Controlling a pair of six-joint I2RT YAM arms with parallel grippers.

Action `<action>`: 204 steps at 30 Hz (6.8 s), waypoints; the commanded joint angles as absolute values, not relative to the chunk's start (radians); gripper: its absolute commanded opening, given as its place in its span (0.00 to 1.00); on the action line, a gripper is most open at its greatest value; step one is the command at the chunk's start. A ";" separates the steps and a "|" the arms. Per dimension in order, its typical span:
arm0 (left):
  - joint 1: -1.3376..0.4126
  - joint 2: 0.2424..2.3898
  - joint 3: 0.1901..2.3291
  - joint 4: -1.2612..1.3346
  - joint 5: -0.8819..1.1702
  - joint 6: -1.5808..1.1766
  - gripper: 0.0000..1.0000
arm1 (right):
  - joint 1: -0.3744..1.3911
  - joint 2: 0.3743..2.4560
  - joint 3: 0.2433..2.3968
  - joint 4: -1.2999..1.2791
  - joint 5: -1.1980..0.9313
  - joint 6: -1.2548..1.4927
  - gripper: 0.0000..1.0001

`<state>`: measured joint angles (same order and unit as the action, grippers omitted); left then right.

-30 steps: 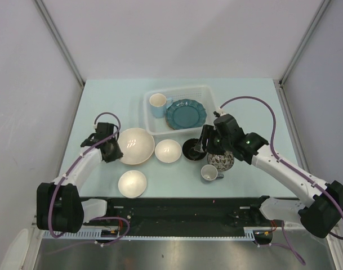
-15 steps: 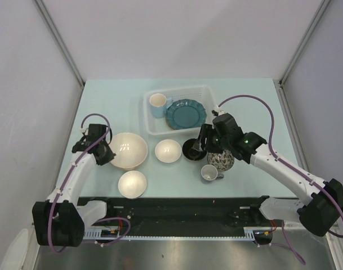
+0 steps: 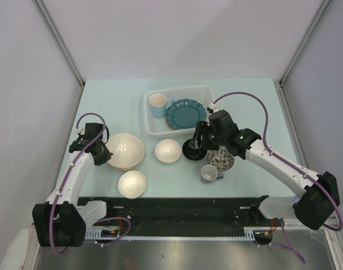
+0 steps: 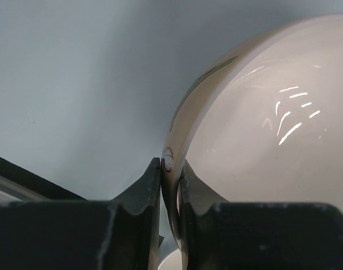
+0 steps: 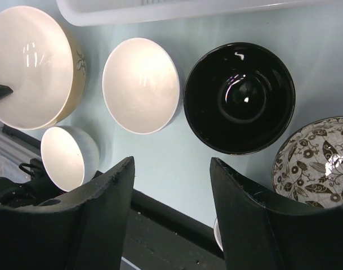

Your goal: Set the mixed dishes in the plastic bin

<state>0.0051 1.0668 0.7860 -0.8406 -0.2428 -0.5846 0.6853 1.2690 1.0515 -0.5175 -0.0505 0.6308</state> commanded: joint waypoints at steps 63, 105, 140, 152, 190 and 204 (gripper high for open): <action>-0.308 0.997 1.318 -0.634 -0.223 -0.422 0.94 | 0.509 1.799 1.859 -0.646 0.035 0.488 0.00; -0.288 0.936 1.022 -0.606 -0.095 -0.466 0.92 | 0.368 2.069 1.979 -0.672 0.049 0.497 0.57; -0.400 1.348 0.764 -0.279 0.275 -0.640 0.74 | 0.514 1.358 1.416 -0.825 0.216 0.491 0.69; -0.453 1.428 0.769 -0.308 0.193 -0.623 0.61 | 0.512 1.338 1.365 -0.809 0.210 0.488 0.69; -0.494 1.079 0.839 -0.621 0.127 -0.626 0.00 | 0.914 1.646 1.364 -0.647 -0.029 0.520 0.23; -0.499 0.632 0.740 -0.684 -0.167 -0.791 0.72 | 0.910 1.523 1.364 -0.730 0.175 0.407 0.00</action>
